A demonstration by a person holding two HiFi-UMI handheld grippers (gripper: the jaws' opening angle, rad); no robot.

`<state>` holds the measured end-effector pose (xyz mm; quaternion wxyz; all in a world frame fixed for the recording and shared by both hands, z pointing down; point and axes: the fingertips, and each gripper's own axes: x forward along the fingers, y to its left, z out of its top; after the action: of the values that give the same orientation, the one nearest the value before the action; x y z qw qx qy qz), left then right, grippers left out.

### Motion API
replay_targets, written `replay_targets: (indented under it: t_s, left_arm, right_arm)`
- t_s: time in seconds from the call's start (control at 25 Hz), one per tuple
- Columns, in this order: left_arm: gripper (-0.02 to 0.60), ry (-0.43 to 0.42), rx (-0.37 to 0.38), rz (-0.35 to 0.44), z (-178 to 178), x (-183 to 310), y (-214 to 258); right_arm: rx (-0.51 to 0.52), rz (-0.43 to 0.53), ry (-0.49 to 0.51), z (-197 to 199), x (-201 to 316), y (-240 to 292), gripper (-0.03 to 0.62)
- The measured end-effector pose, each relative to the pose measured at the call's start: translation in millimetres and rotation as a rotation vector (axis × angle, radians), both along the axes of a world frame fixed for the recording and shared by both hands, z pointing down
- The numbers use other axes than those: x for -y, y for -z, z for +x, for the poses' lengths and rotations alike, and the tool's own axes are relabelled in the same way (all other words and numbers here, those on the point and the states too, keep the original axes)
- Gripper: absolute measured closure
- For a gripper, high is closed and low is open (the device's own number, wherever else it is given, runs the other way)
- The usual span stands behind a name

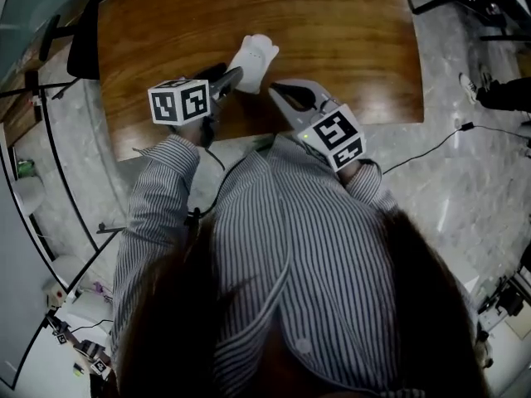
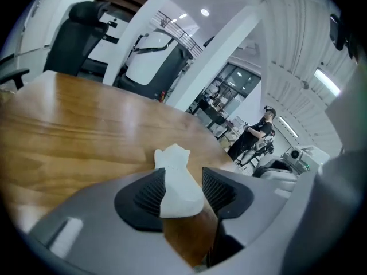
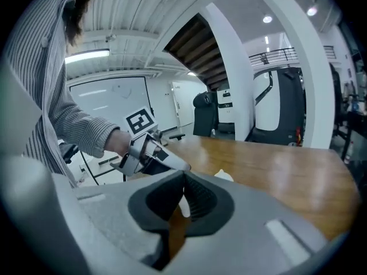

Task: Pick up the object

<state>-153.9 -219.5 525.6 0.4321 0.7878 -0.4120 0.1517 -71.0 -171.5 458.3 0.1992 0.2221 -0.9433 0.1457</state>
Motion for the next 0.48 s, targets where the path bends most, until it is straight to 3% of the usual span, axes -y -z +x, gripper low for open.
replay_targets:
  t_s: [0.12, 0.48]
  left_arm:
    - [0.359, -0.055, -0.025, -0.069, 5.6, 9.9, -11.5]
    - [0.322, -0.202, -0.060, -0.261, 31.2, 22.2, -43.5]
  right_arm:
    - [-0.039, 0.021, 0.015, 3.8, 2.5, -4.8, 0.592]
    - [-0.063, -0.041, 0.007, 20.4, 9.0, -24.6, 0.592]
